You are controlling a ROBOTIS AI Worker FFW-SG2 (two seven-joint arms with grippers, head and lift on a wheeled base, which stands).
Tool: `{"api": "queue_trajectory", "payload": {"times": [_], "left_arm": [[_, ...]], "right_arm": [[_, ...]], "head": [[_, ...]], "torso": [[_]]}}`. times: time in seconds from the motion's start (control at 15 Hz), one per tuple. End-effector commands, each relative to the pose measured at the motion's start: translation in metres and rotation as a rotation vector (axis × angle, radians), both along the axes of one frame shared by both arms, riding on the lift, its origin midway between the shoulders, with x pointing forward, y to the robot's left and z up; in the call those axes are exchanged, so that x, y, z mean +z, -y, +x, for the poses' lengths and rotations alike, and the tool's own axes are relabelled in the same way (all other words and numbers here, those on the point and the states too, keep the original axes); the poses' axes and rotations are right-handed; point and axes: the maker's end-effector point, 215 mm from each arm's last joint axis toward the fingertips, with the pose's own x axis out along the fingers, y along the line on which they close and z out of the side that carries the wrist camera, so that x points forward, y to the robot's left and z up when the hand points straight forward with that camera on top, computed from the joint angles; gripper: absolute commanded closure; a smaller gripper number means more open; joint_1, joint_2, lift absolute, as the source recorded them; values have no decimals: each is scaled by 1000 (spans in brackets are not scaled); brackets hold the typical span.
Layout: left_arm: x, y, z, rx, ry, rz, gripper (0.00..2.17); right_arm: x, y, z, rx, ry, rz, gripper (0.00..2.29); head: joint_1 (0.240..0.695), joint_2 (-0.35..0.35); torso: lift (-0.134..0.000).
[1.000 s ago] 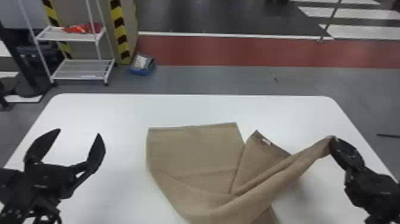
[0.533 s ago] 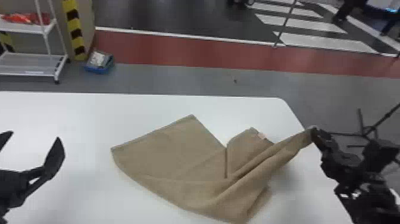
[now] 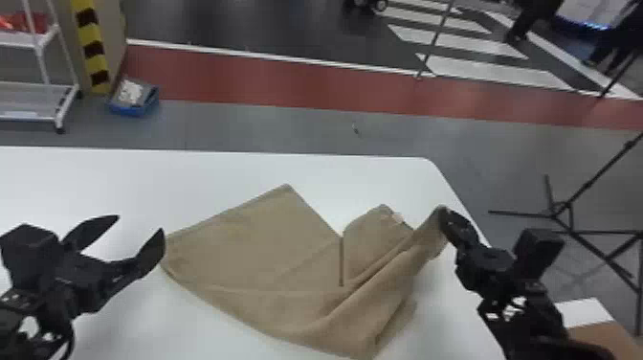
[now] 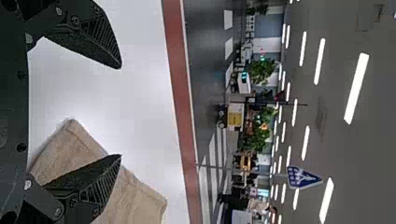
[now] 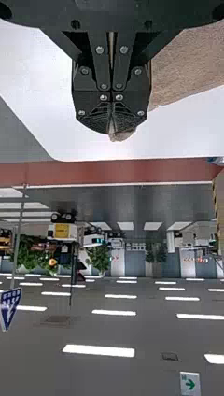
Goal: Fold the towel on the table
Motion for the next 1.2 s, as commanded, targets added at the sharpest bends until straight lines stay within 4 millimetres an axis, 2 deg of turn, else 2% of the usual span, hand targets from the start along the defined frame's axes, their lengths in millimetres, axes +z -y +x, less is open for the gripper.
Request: {"api": "queue_trajectory", "payload": {"times": [0.0,0.27,0.4,0.53,0.87,0.93,1.13], "left_arm": [[-11,19,0,-44,-32,-13,265],[-25,52,3,-108,-60,-1,272],[-29,58,5,-112,-68,4,356],[-30,53,6,-98,-69,5,394],[-42,16,6,-42,-88,21,397],[-50,12,3,-38,-117,29,397],[-56,10,1,-42,-131,41,397]], "right_arm": [[-4,-22,5,39,-11,-22,1298],[-9,-50,10,90,-22,-34,1298],[-11,-62,11,111,-24,-35,1298],[-8,-66,9,120,-16,-38,1298],[-6,-61,5,119,-14,-46,1298],[-6,-61,5,120,-14,-46,1298],[-7,-66,6,129,-14,-45,1298]], "head": [[695,-306],[695,-304],[695,-303],[695,-299],[695,-273],[695,-267],[695,-253]], "torso": [[-114],[-114],[-114],[-114],[-114],[-114],[-114]]}}
